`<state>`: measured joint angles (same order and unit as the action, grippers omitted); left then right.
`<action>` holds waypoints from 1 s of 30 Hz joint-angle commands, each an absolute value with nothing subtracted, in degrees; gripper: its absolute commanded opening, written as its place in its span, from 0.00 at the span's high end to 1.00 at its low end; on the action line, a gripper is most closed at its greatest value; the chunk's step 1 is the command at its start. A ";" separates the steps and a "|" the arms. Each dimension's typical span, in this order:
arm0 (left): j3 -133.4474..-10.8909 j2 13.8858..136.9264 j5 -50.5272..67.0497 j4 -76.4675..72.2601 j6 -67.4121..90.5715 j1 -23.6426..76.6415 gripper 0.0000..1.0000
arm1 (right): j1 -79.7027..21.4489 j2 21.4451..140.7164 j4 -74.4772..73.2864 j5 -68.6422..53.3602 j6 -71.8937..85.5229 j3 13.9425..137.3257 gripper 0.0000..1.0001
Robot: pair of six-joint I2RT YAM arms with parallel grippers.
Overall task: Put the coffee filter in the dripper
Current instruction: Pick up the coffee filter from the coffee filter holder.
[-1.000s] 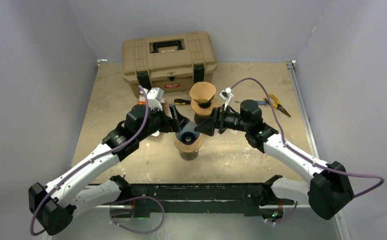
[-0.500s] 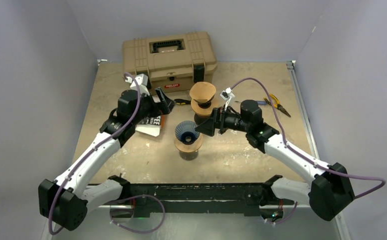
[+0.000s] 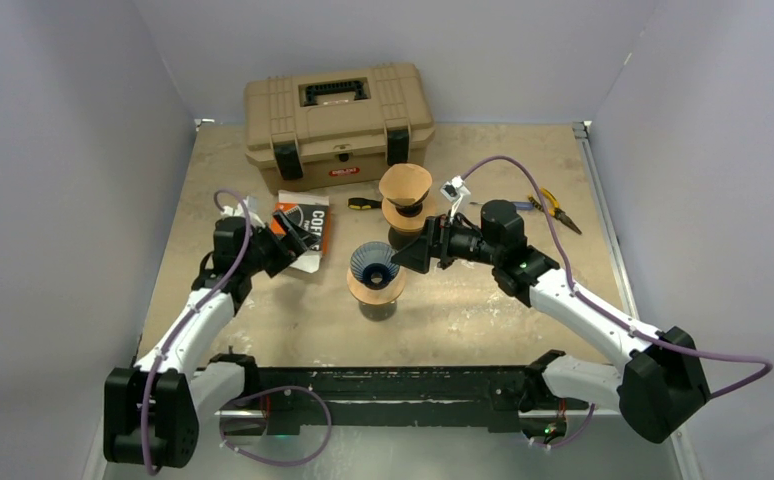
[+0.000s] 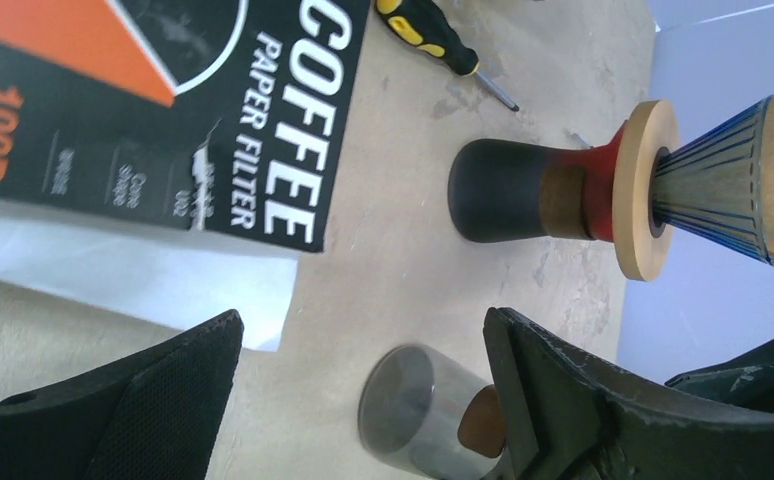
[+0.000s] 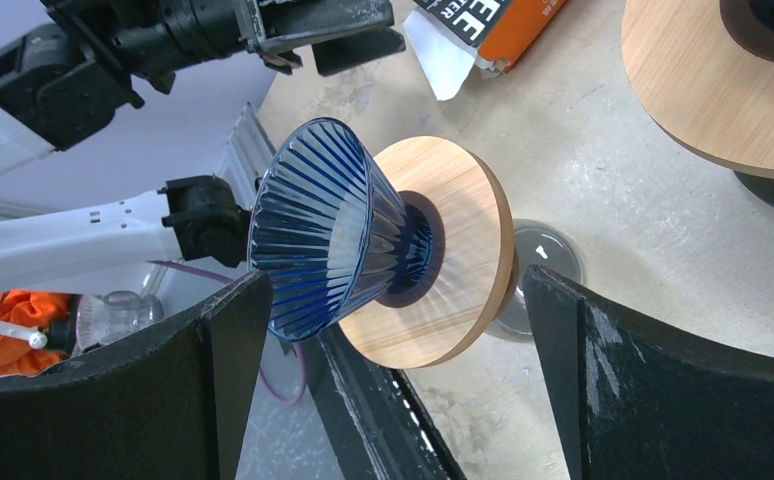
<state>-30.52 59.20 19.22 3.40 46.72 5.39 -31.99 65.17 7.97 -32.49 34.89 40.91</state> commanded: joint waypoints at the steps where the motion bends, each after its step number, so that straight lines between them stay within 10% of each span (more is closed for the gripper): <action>1: -25.39 55.73 24.96 -2.71 52.80 1.97 0.10 | -32.17 64.74 8.62 -31.90 33.84 42.91 0.01; 30: -7.93 63.10 24.68 -30.72 68.38 0.00 0.38 | -32.23 63.94 7.17 -32.54 33.44 42.13 0.01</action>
<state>-8.49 60.18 24.86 -23.46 67.59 0.38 -31.99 65.17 7.18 -32.51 34.52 40.91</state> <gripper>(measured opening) 0.634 0.987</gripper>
